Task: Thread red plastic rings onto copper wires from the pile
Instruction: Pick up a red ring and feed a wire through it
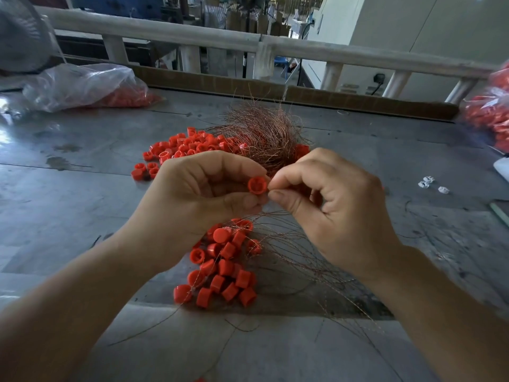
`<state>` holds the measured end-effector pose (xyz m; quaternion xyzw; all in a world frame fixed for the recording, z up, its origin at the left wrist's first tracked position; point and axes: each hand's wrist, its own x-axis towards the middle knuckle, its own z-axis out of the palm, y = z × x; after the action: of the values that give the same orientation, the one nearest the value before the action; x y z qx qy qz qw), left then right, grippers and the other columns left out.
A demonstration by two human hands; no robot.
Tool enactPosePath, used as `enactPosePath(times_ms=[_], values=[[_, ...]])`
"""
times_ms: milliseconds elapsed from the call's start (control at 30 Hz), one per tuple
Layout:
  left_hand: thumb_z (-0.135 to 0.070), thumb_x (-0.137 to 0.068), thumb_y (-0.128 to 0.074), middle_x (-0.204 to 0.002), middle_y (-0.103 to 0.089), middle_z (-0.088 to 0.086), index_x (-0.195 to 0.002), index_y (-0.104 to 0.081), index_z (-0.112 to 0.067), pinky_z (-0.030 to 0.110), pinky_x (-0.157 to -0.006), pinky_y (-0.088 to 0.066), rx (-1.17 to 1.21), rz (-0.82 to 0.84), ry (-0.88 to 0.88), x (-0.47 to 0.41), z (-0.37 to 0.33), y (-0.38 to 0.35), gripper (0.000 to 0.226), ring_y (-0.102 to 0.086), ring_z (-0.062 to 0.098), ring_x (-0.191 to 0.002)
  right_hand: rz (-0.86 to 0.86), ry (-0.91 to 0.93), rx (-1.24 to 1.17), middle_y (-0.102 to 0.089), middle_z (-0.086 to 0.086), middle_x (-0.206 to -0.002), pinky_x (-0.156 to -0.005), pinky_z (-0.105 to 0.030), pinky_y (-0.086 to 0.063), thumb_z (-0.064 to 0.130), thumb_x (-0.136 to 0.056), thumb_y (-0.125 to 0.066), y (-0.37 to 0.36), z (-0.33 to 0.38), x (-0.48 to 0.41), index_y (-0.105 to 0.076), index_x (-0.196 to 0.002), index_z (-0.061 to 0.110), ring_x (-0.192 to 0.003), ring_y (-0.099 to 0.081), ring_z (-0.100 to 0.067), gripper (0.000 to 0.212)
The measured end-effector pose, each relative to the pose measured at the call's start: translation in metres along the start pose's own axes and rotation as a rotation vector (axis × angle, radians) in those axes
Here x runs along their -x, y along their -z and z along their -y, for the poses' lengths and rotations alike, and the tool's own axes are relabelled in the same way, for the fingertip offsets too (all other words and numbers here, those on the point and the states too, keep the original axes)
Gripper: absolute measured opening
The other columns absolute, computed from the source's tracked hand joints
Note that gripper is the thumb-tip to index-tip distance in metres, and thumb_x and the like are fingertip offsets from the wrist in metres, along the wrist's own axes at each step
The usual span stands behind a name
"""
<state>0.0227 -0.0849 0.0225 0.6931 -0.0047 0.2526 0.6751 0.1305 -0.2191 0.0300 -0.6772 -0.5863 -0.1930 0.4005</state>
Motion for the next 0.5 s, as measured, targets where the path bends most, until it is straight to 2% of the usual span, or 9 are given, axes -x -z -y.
enactPosePath(times_ms=[200, 333, 500], values=[[-0.004, -0.061, -0.068, -0.080, -0.073, 0.004, -0.092, -0.068, -0.010, 0.020, -0.068, -0.054, 0.041, -0.005, -0.005, -0.0005, 0.0008, 0.0026, 0.031, -0.070, 0.016, -0.077, 0.006, -0.086, -0.034, -0.050, 0.012, -0.070, -0.057, -0.004, -0.034, 0.012, -0.077, -0.066, 0.0001, 0.0026, -0.0003, -0.069, -0.075, 0.009, -0.059, -0.043, 0.008, 0.004], [-0.006, -0.063, -0.066, -0.083, -0.074, 0.004, -0.094, -0.069, -0.012, 0.020, -0.069, -0.054, 0.038, 0.001, 0.000, 0.0001, 0.0011, 0.0034, 0.031, -0.071, 0.018, -0.079, 0.016, -0.139, -0.070, -0.048, 0.018, -0.068, -0.056, -0.004, -0.034, 0.014, -0.078, -0.065, 0.0003, 0.0037, 0.0000, -0.069, -0.076, 0.012, -0.058, -0.046, 0.006, 0.005], [-0.007, -0.067, -0.063, -0.085, -0.074, 0.004, -0.095, -0.069, -0.014, 0.021, -0.071, -0.055, 0.022, 0.005, -0.002, 0.0008, 0.0027, 0.0051, 0.030, -0.071, 0.019, -0.082, 0.038, -0.172, -0.103, -0.052, 0.018, -0.069, -0.059, -0.006, -0.036, 0.016, -0.077, -0.065, 0.0009, 0.0046, 0.0004, -0.069, -0.077, 0.013, -0.062, -0.048, 0.004, 0.005]])
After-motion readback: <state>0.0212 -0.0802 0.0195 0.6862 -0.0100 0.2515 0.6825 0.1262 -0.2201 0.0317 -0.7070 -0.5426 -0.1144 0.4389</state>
